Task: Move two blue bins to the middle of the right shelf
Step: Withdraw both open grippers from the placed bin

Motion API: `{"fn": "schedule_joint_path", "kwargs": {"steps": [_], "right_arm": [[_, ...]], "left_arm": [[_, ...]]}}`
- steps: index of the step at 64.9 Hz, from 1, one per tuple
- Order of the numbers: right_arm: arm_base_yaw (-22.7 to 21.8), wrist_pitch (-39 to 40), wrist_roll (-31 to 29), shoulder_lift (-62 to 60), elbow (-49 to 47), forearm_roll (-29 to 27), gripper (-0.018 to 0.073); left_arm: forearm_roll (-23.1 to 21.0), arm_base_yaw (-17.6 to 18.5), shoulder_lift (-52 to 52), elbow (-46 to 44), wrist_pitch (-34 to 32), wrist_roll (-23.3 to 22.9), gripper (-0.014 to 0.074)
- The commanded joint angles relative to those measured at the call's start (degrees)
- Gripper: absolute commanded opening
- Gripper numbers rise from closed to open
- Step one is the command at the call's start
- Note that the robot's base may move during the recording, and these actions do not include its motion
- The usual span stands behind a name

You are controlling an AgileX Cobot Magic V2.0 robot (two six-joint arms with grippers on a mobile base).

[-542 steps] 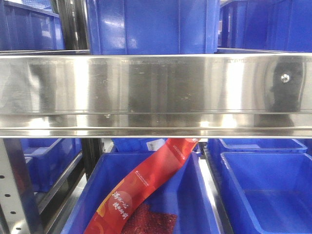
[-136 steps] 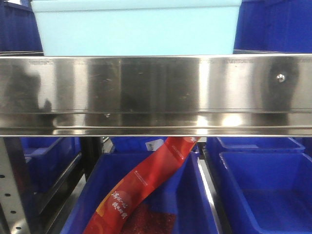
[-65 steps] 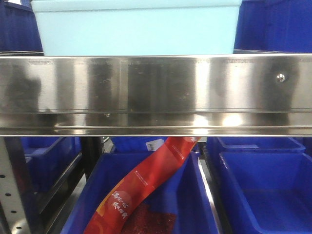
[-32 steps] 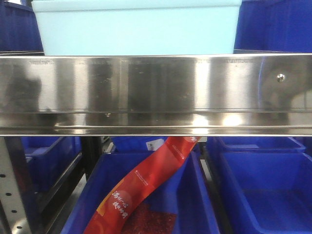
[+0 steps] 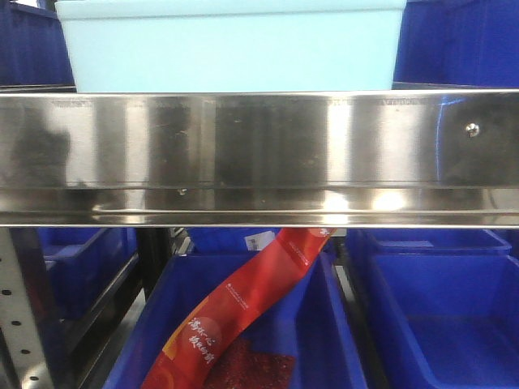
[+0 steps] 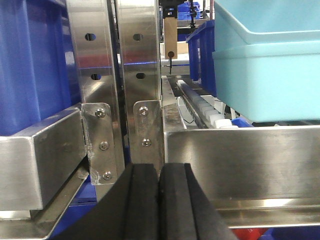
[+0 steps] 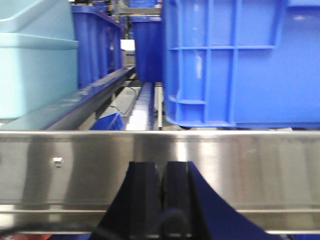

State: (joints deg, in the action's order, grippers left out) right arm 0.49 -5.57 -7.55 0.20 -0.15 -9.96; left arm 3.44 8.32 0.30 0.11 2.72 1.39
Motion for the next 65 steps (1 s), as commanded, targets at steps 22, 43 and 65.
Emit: {"fn": "schedule_joint_path", "kwargs": {"steps": [22,43,65], "right_arm": [[0.3,1.8,2.6,-0.2,0.1,0.6,-0.0162],[0.3,1.8,2.6,-0.2,0.1,0.6,-0.0162],[0.3,1.8,2.6,-0.2,0.1,0.6,-0.0162]], "left_arm": [[-0.3,0.0,-0.3,-0.1,-1.0,-0.3,-0.0111],[-0.3,0.0,-0.3,-0.1,-1.0,-0.3,-0.0111],[-0.3,0.0,-0.3,-0.1,-1.0,-0.3,-0.0111]]}}
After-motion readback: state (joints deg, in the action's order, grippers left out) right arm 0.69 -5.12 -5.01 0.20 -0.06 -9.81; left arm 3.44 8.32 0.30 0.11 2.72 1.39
